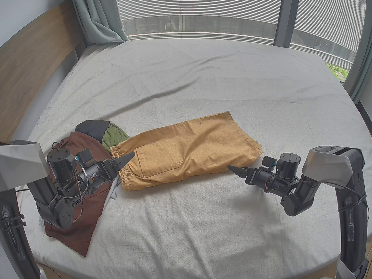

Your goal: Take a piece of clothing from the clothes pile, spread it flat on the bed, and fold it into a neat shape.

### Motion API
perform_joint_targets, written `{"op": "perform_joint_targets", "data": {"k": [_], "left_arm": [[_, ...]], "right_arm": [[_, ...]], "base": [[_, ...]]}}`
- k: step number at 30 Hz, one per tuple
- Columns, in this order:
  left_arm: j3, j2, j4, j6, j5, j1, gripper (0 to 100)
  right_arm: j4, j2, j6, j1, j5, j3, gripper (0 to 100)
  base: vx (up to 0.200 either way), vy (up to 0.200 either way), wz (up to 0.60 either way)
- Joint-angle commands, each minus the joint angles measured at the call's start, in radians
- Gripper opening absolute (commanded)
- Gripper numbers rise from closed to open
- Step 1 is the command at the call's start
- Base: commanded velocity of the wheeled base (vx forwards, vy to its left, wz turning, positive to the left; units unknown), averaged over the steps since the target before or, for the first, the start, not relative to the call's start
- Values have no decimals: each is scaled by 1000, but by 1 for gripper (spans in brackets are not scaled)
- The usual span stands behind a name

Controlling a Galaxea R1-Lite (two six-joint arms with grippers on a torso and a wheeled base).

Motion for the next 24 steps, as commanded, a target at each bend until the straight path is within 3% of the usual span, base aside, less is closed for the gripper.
{"op": "perform_joint_targets", "data": {"k": [1,11,24], "left_arm": [[-3,0,0,0,0,4,100],[-6,4,0,-2,0,5,100],[-8,7,0,-4,0,7,100]], "right_arm": [[17,62,52,14,-13,-86,100],[75,76,169,99,-41,-172,100],[77,137,176,131,-73,-296,100]], "base": [[0,0,0],[0,0,0],[0,0,0]]}}
